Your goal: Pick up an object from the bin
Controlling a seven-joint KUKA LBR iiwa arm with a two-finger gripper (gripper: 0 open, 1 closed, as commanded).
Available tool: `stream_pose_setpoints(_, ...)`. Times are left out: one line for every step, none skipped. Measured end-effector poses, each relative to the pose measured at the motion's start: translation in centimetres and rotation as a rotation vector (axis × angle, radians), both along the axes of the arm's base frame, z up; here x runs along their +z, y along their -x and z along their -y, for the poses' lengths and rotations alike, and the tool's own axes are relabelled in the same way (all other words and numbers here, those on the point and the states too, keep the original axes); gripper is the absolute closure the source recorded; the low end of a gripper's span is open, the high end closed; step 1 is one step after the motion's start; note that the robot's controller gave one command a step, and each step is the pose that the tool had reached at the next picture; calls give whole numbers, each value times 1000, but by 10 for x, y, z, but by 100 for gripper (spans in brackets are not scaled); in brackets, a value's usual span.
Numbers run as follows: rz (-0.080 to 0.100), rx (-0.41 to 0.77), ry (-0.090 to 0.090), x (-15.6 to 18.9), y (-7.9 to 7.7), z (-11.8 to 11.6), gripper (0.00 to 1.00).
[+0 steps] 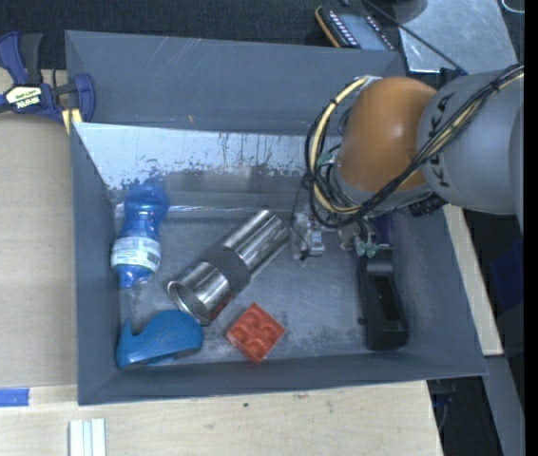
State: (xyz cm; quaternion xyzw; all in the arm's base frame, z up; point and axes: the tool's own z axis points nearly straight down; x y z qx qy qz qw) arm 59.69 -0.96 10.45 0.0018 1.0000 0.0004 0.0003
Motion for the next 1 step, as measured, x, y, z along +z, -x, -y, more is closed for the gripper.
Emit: stream_pose_setpoints(6, 0, 0, 18, -1, 0, 100)
